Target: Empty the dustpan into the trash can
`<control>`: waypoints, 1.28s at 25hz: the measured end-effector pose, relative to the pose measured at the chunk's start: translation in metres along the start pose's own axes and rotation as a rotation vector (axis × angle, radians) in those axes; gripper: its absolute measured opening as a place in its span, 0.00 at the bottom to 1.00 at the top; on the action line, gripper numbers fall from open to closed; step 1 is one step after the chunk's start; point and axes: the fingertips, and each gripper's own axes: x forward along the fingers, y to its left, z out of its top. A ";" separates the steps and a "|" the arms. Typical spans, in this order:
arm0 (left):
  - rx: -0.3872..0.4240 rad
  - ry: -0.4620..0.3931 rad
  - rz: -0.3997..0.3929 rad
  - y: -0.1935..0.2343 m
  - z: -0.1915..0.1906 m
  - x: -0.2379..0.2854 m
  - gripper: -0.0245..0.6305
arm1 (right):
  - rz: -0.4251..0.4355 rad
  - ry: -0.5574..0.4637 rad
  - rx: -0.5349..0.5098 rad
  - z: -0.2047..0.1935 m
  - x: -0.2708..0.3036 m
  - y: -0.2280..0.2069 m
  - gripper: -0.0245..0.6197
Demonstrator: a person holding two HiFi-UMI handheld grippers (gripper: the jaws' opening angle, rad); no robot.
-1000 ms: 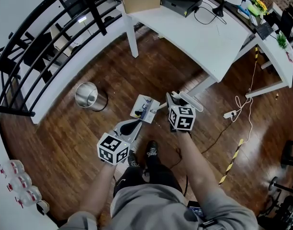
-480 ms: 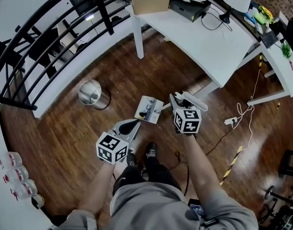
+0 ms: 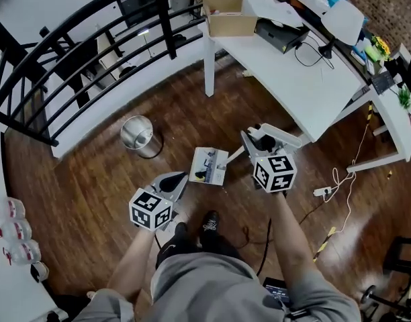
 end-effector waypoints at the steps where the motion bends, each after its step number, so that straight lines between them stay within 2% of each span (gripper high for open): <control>1: -0.002 -0.012 0.017 0.004 0.003 -0.007 0.04 | 0.022 -0.012 -0.011 0.011 0.004 0.008 0.33; 6: -0.008 -0.074 0.093 0.035 0.016 -0.047 0.04 | 0.119 -0.061 -0.044 0.059 0.028 0.054 0.32; 12: -0.035 -0.150 0.175 0.098 0.037 -0.099 0.04 | 0.202 -0.113 -0.056 0.123 0.065 0.114 0.32; 23: 0.000 -0.227 0.211 0.208 0.082 -0.177 0.04 | 0.276 -0.246 -0.116 0.249 0.126 0.225 0.31; 27: -0.007 -0.231 0.216 0.240 0.091 -0.191 0.04 | 0.279 -0.280 -0.125 0.272 0.165 0.251 0.30; 32: -0.031 -0.261 0.253 0.270 0.105 -0.200 0.04 | 0.338 -0.248 -0.110 0.277 0.223 0.274 0.26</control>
